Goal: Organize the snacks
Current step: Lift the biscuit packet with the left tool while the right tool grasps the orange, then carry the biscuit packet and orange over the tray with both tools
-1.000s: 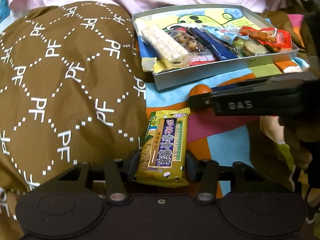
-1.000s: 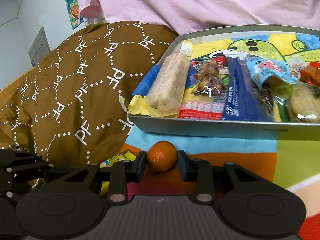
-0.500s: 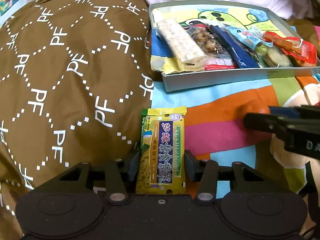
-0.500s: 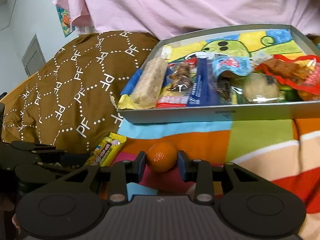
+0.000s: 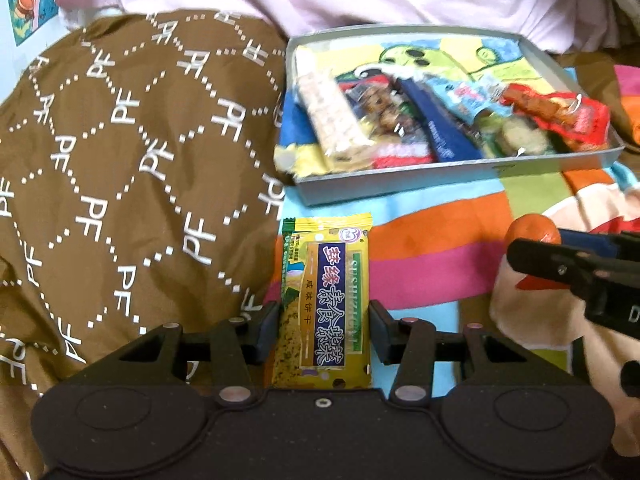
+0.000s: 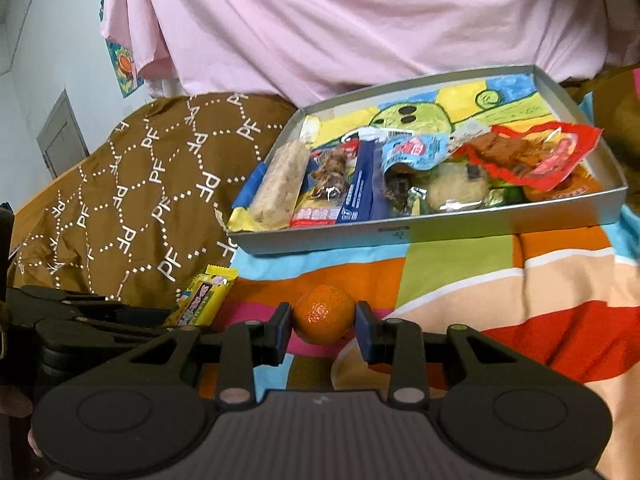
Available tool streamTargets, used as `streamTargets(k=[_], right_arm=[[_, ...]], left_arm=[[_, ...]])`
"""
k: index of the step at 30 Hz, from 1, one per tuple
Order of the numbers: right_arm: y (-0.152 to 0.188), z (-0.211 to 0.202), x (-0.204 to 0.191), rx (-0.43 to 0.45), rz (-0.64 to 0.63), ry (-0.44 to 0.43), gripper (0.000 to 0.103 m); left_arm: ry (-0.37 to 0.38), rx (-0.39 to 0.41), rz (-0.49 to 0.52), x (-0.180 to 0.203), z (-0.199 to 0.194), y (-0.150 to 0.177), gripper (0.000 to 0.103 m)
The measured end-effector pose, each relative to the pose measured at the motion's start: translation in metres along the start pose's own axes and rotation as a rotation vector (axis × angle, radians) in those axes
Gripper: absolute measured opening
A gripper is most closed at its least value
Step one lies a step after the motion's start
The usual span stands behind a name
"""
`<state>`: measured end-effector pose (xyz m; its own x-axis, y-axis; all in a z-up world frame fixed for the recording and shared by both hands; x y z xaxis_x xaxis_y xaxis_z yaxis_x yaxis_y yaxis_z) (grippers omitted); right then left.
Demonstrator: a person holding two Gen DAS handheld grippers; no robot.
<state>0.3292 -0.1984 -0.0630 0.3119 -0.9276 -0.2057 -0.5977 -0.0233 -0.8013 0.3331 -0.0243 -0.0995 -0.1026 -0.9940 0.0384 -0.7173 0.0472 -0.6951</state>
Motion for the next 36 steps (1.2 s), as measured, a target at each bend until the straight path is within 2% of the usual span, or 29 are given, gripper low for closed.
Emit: streamTargets(k=[12, 22, 29, 36], right_arm=[[-0.017, -0.020, 0.009, 0.072, 0.035, -0.004, 0.038], [-0.033, -0.019, 0.023, 0.126, 0.082, -0.001, 0.038], [-0.052, -0.007, 0.044, 0.185, 0.138, 0.027, 0.038], [-0.077, 0.009, 0.069, 0.262, 0.159, 0.106, 0.038]], left_arm=[[0.003, 0.092, 0.002, 0.020, -0.023, -0.028, 0.049], [0.010, 0.179, -0.021, 0.033, -0.025, -0.070, 0.049], [0.018, 0.228, -0.032, 0.043, -0.010, -0.106, 0.049], [0.023, 0.252, -0.047, 0.045, 0.017, -0.133, 0.049]])
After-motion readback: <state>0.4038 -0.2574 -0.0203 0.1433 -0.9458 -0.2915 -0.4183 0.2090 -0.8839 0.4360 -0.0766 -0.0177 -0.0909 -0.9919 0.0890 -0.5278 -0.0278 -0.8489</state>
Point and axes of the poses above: each gripper's, at about its wrist camera, not at the fingertips, and z roughly the way its jaws point, x to its right, y to its underside, the point moved 10 cm from there along z, roughly the way its jaws point, and after that the axes turned 7 degrees about y, right-handed, at the moved point
